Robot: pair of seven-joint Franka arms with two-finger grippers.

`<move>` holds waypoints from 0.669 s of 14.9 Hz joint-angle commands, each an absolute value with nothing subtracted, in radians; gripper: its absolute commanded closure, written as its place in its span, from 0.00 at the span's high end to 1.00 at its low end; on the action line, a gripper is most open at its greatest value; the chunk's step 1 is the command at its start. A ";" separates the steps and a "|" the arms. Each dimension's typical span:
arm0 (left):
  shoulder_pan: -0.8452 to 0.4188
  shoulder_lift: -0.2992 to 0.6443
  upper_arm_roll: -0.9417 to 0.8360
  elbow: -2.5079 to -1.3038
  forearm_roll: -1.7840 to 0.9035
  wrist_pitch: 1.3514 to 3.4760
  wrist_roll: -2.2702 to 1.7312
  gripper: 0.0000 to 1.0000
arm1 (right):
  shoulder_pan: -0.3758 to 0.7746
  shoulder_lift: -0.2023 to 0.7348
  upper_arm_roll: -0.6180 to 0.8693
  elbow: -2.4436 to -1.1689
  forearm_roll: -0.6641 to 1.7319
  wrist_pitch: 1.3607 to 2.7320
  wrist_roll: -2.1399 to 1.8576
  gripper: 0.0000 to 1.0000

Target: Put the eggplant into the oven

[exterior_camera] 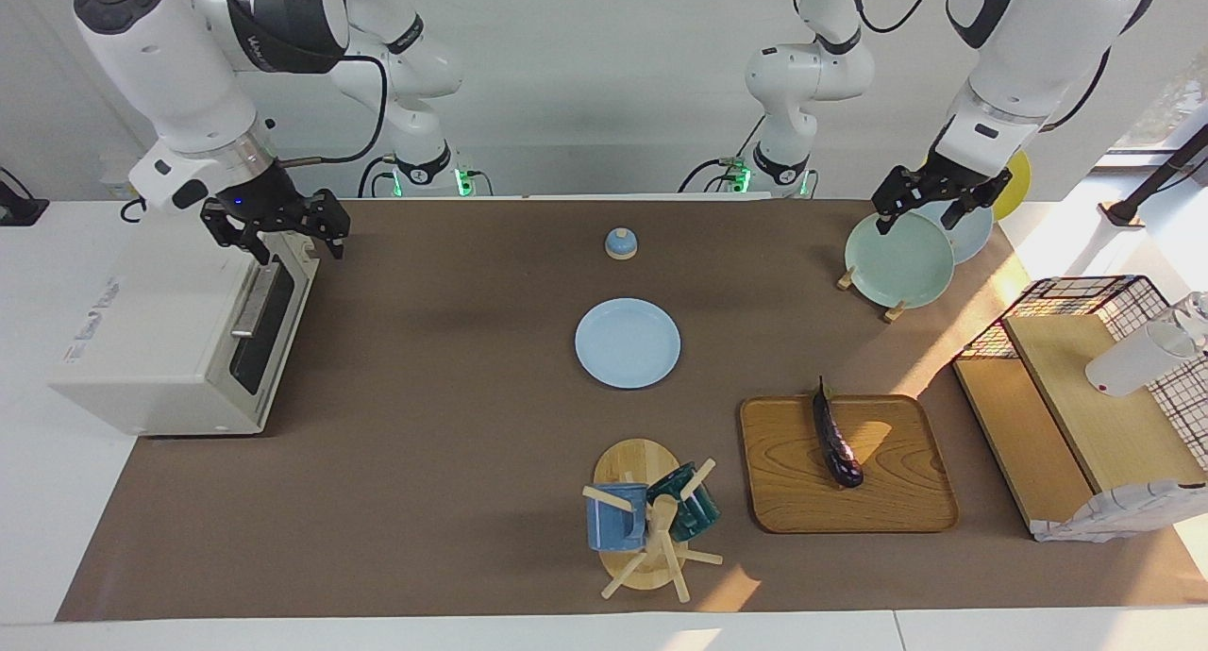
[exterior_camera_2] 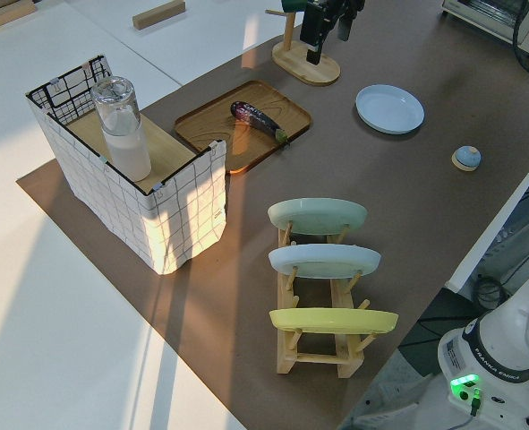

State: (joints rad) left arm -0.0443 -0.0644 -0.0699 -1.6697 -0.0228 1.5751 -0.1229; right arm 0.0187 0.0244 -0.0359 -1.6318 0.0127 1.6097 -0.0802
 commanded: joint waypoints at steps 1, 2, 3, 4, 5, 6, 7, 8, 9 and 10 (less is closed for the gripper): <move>-0.034 -0.060 -0.078 -1.663 -0.012 1.583 -0.132 1.00 | 0.012 0.031 -0.032 -1.618 0.020 1.598 -0.067 1.00; -0.034 -0.060 -0.080 -1.663 -0.012 1.583 -0.130 1.00 | 0.012 0.031 -0.032 -1.618 0.020 1.597 -0.067 1.00; -0.034 -0.060 -0.078 -1.663 -0.012 1.583 -0.129 1.00 | 0.015 0.025 -0.035 -1.621 0.020 1.597 -0.064 1.00; -0.034 -0.060 -0.080 -1.663 -0.012 1.583 -0.130 1.00 | 0.014 0.022 -0.035 -1.624 0.017 1.598 -0.064 1.00; -0.034 -0.060 -0.080 -1.663 -0.012 1.583 -0.132 1.00 | 0.006 0.018 -0.034 -1.631 0.017 1.598 -0.066 1.00; -0.035 -0.060 -0.080 -1.663 -0.012 1.583 -0.133 1.00 | 0.006 0.011 -0.035 -1.644 0.017 1.598 -0.066 1.00; -0.035 -0.060 -0.080 -1.663 -0.012 1.583 -0.130 1.00 | 0.006 0.006 -0.035 -1.660 0.017 1.601 -0.077 1.00; -0.035 -0.061 -0.080 -1.664 -0.012 1.583 -0.130 1.00 | 0.000 0.000 -0.037 -1.669 0.018 1.609 -0.083 1.00; -0.035 -0.061 -0.080 -1.667 -0.012 1.583 -0.130 1.00 | -0.012 -0.003 -0.037 -1.677 0.018 1.618 -0.095 0.89; -0.035 -0.063 -0.081 -1.672 -0.014 1.583 -0.130 1.00 | -0.014 -0.003 -0.037 -1.680 0.018 1.620 -0.116 0.56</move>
State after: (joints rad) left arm -0.0443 -0.0644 -0.0706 -1.6698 -0.0228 1.5754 -0.1229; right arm 0.0051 0.0232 -0.0384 -1.6424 0.0126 1.6077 -0.0838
